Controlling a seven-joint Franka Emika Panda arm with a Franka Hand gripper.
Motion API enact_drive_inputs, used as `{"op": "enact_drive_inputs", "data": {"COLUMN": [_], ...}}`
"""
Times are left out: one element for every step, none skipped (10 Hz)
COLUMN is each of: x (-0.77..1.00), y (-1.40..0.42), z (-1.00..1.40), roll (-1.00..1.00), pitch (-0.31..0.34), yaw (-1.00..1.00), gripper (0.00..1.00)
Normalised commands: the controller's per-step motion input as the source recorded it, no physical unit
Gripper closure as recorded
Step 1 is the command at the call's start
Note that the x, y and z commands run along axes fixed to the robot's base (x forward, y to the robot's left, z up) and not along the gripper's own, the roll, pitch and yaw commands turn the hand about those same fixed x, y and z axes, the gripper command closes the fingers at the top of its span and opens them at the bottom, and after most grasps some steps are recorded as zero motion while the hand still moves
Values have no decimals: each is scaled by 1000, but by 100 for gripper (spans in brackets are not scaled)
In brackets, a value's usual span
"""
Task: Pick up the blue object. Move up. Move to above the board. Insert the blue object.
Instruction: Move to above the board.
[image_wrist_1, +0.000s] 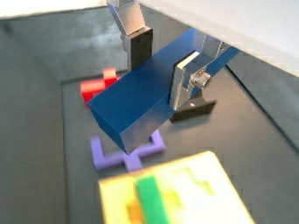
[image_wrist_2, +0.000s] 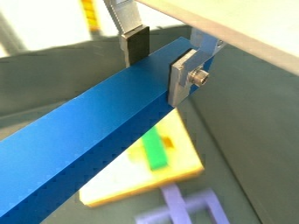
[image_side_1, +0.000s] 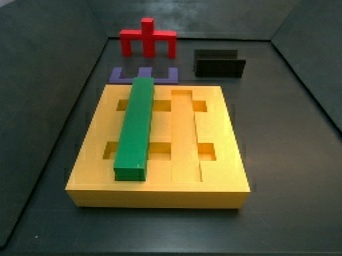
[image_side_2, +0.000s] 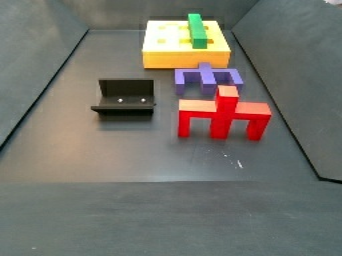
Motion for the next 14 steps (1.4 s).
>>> {"op": "enact_drive_inputs", "data": {"x": [475,317,154,91,73,77,81,77,72,68,72,75,81,83], "y": [-906,-557,-243,-152,-108,-76,-53,-49,-39,-38,-35,-36,-36,-35], "z": [148,105,62,46,31,23,18,17,21,26,32,35,35,23], "roll": [21,25,30,33,37,42,47,54,65,78,103,106,102,92], "pitch": [79,85,89,88,93,108,121,137,163,192,246,245,229,173], "yaw": [1000,1000,1000,1000,1000,1000,1000,1000,1000,1000,1000,784,610,263], "gripper": [100,100,100,100,100,100,100,100,100,100,100,100,100,100]}}
